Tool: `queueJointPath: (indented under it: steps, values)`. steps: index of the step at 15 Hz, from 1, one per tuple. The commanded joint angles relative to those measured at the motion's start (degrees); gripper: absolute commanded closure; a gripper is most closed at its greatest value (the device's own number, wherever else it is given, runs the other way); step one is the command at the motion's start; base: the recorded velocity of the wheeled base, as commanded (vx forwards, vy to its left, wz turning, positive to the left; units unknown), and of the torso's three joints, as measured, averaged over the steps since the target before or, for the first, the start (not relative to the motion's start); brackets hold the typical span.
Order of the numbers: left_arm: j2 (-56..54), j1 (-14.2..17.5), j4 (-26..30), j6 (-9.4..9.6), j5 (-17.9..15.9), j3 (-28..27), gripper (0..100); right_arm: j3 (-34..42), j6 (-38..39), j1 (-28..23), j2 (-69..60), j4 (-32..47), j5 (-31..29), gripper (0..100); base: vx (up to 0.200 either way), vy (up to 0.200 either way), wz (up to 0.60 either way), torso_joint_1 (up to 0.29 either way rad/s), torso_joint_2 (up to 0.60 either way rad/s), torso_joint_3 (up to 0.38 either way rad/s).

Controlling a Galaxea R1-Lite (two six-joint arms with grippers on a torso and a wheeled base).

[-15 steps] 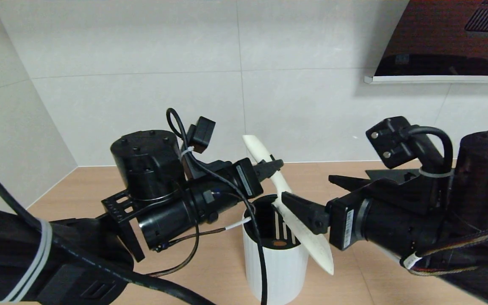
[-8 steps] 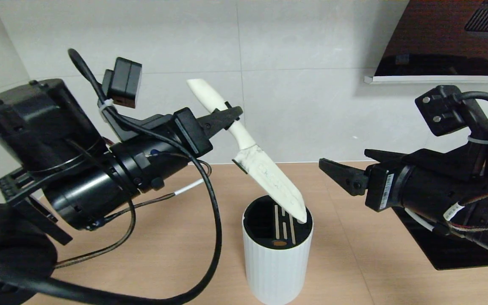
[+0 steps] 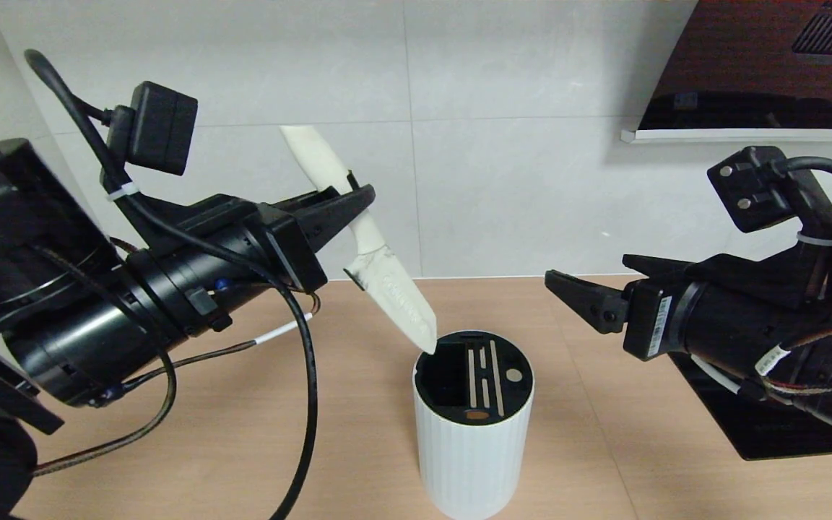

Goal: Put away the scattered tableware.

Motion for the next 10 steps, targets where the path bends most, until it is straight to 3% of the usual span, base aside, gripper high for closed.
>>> queueJointPath:
  steps: [1,2,3,7,10]
  values:
    - [-0.1,0.0,-0.1,3.02,0.0,1.9,100,0.1,-0.1,0.1,0.5,0.0,0.0,0,0.0,0.0,0.0,0.0,0.0,0.0]
    - [-0.1,0.0,-0.1,3.02,0.0,1.9,100,0.1,-0.1,0.1,0.5,0.0,0.0,0,0.0,0.0,0.0,0.0,0.0,0.0]
    - [0.0,-0.7,-0.1,4.69,-0.1,2.9,100,0.1,-0.1,0.1,0.7,0.0,0.0,0,0.0,0.0,0.0,0.0,0.0,0.0]
    - [0.3,-5.0,-0.1,4.96,-0.1,4.3,100,0.2,-0.1,0.1,1.5,0.0,-0.1,0,0.0,0.0,0.0,0.0,0.0,0.0]
    - [1.2,-6.0,-0.1,4.96,-0.1,4.9,100,0.2,-0.1,0.1,1.6,-0.1,-0.2,0,0.0,0.0,0.0,0.0,0.0,0.0]
